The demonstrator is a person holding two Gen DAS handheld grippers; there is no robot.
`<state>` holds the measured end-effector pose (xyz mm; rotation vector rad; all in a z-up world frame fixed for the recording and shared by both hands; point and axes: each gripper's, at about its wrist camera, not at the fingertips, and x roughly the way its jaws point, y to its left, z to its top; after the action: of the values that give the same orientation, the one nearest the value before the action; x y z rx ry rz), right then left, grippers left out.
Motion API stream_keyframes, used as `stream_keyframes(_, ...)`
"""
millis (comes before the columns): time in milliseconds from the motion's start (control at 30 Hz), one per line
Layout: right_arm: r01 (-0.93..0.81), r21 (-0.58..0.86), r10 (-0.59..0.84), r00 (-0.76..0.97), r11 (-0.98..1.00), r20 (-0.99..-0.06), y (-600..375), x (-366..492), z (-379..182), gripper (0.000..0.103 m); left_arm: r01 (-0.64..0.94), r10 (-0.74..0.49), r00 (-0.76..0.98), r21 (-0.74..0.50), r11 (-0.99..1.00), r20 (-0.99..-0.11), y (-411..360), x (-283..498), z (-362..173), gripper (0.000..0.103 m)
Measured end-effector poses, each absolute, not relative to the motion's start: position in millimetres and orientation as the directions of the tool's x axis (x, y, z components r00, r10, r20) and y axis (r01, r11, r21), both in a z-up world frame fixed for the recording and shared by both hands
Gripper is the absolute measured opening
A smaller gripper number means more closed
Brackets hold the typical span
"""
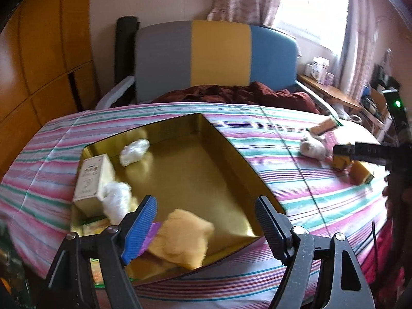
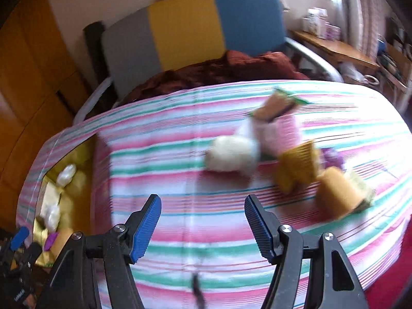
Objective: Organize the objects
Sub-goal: 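Move both tools back from the gold box to the pile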
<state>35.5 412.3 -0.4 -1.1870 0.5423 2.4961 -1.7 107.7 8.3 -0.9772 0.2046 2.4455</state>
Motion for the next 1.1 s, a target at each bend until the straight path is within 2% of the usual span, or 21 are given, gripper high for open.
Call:
stream_keyframes(333,-0.621,0.217,0.276,-0.598,-0.753,-0.753,520.7,50.4,14.6,0.068,-0.599,0.452,-0.567,-0.032,-0.800,-0.689,159.2,3.4,13.1,0.080)
stream_keyframes(433,-0.655,0.269,0.295,-0.617,-0.706,-0.730,546.6,53.0,8.1,0.076,-0.620,0.463,-0.555,-0.027,-0.785,-0.691,174.7,1.1,14.8,0.081)
stream_keyframes(500,-0.686,0.296,0.307,-0.611,-0.664,-0.729,560.0,57.2,-1.3,0.077,-0.631,0.469,-0.546,-0.027,-0.775,-0.694,184.8,-0.3,15.3,0.082)
stream_keyframes(533,-0.708,0.301,0.299,-0.590,-0.639,-0.750,566.1,58.4,-7.0,0.077,-0.637,0.471,-0.542,-0.025,-0.771,-0.696,191.1,-1.2,15.2,0.082)
stream_keyframes(600,-0.704,0.367,0.257,-0.612,-0.608,-0.748,574.6,64.3,-11.9,0.077,-0.649,0.473,-0.534,-0.020,-0.761,-0.701,204.6,-3.9,14.5,0.082)
stream_keyframes(767,-0.709,0.427,0.226,-0.627,-0.561,-0.746,583.2,74.0,-16.4,0.077,-0.685,0.489,-0.501,-0.018,-0.728,-0.714,242.3,-10.9,11.3,0.083)
stream_keyframes(1100,-0.686,0.467,0.162,-0.642,-0.557,-0.750,586.3,68.6,-21.6,0.078,-0.743,0.494,-0.447,0.002,-0.669,-0.746,323.2,-30.5,-2.6,0.086)
